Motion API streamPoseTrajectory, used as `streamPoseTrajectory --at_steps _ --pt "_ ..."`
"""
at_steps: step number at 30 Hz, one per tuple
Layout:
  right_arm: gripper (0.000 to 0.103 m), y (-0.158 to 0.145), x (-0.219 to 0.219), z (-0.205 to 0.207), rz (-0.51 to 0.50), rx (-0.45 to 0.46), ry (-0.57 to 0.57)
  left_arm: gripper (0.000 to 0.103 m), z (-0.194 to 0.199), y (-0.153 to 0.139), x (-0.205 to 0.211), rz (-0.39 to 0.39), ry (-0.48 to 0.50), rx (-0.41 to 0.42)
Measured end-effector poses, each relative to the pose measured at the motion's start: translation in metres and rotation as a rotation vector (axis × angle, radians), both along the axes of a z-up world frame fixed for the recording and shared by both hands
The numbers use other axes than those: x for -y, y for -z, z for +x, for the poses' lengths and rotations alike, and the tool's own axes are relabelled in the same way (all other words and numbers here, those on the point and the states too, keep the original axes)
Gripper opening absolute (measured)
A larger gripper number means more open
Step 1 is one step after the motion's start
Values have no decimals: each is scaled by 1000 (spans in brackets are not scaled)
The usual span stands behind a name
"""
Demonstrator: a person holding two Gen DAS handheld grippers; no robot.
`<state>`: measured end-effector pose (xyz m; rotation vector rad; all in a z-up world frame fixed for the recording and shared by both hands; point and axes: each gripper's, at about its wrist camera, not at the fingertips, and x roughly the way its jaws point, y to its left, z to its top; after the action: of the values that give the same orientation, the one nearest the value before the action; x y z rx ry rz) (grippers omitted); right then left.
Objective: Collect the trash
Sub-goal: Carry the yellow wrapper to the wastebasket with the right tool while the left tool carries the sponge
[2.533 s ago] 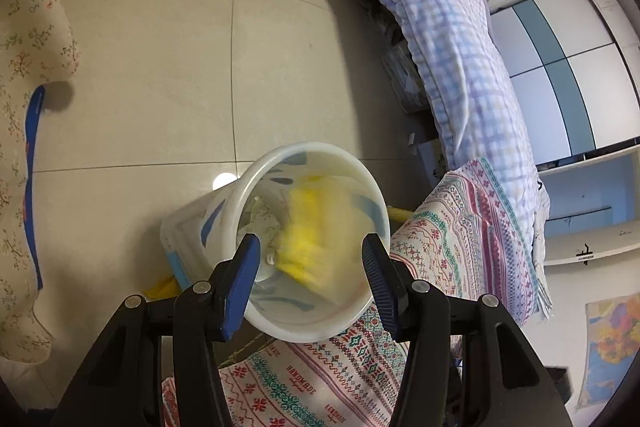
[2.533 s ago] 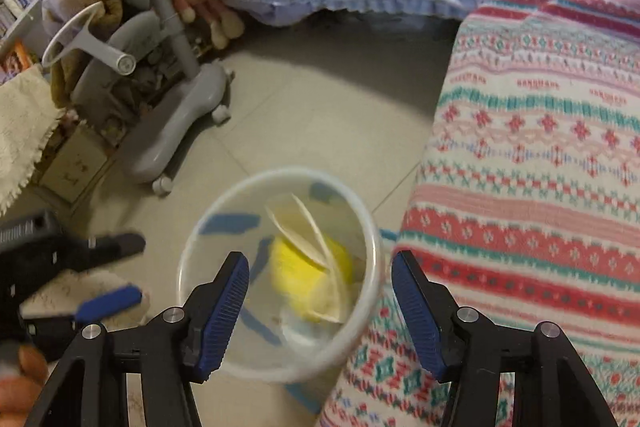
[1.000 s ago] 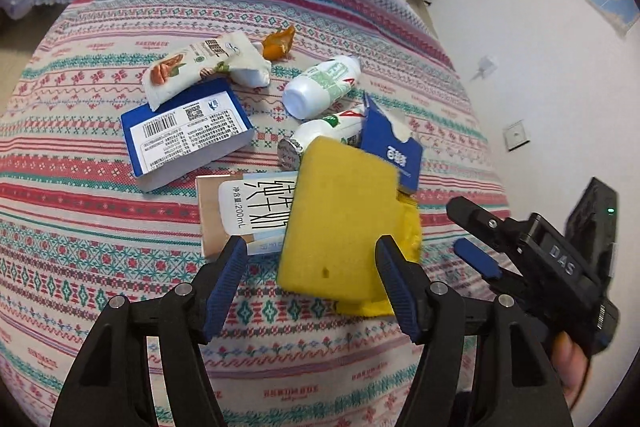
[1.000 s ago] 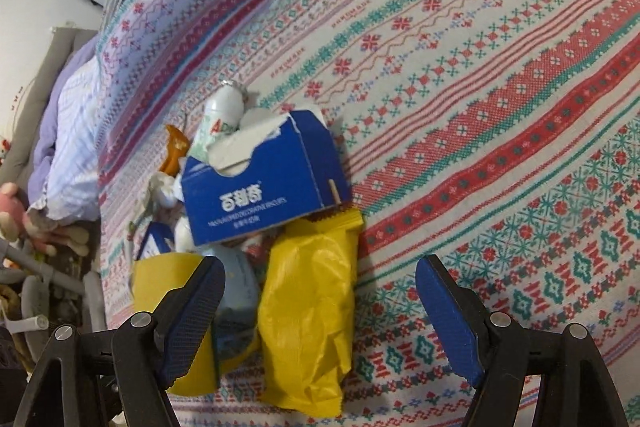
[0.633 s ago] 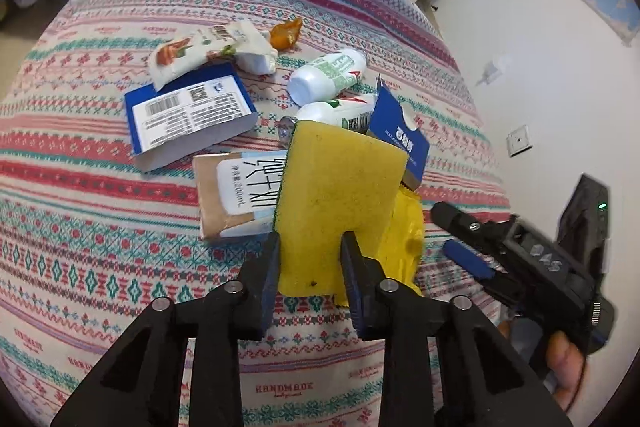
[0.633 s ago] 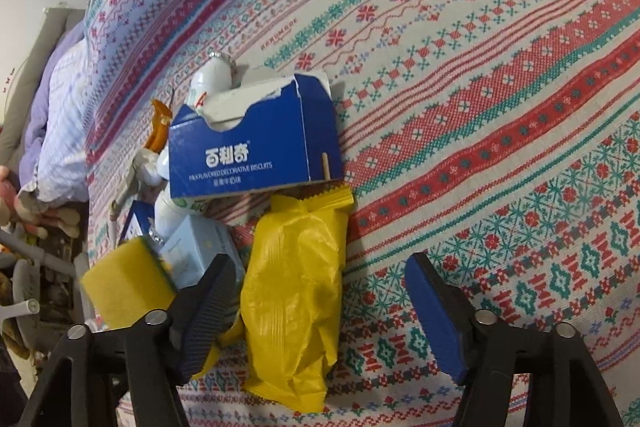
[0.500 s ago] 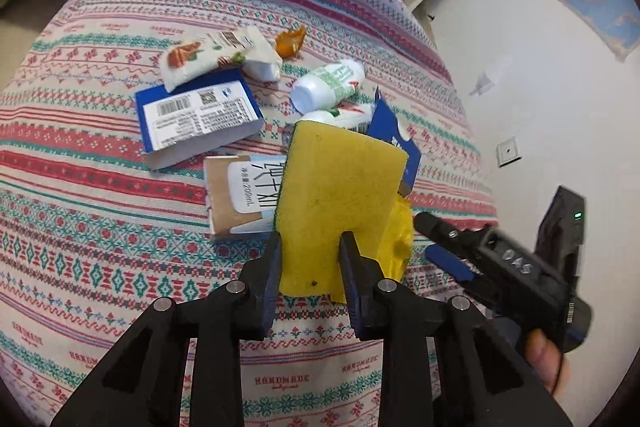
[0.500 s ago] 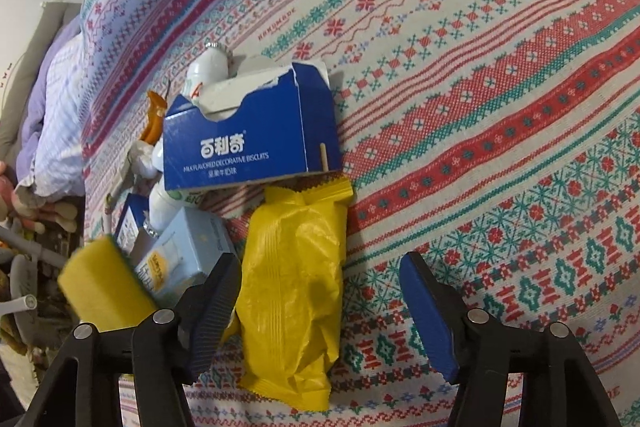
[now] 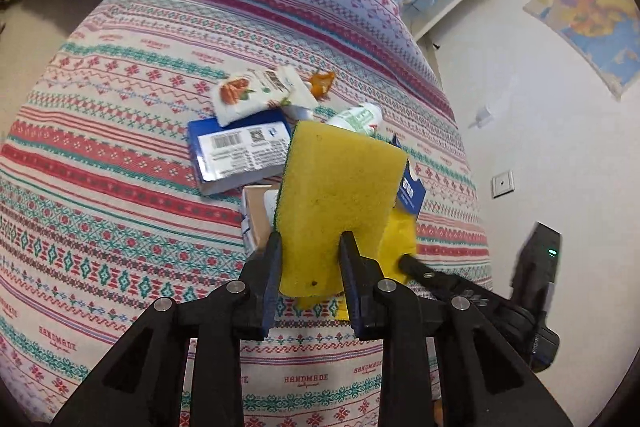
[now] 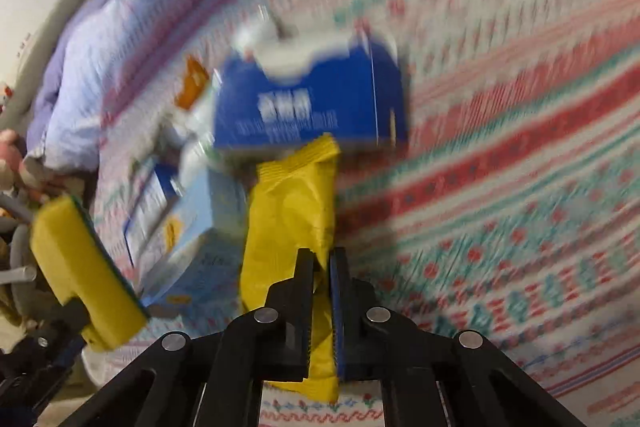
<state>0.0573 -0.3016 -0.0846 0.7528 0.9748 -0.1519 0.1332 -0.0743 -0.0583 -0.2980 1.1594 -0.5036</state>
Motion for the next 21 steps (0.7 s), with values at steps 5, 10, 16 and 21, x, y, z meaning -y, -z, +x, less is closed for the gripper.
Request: streamPoseTrajectory --at_steps 5,10,16,21 --pt "6 -16 13 -11 -28 68 59 30 7 -10 -20 -38 -33 10" --pt "6 -31 8 -15 -18 186 53 30 15 -15 -41 -64 -70 2" --pt "6 -42 -22 -9 -86 243 -4 30 27 -22 -79 -81 -139 17" --pt "6 -38 -38 1 -91 247 -19 30 38 -19 -109 -90 -194 0"
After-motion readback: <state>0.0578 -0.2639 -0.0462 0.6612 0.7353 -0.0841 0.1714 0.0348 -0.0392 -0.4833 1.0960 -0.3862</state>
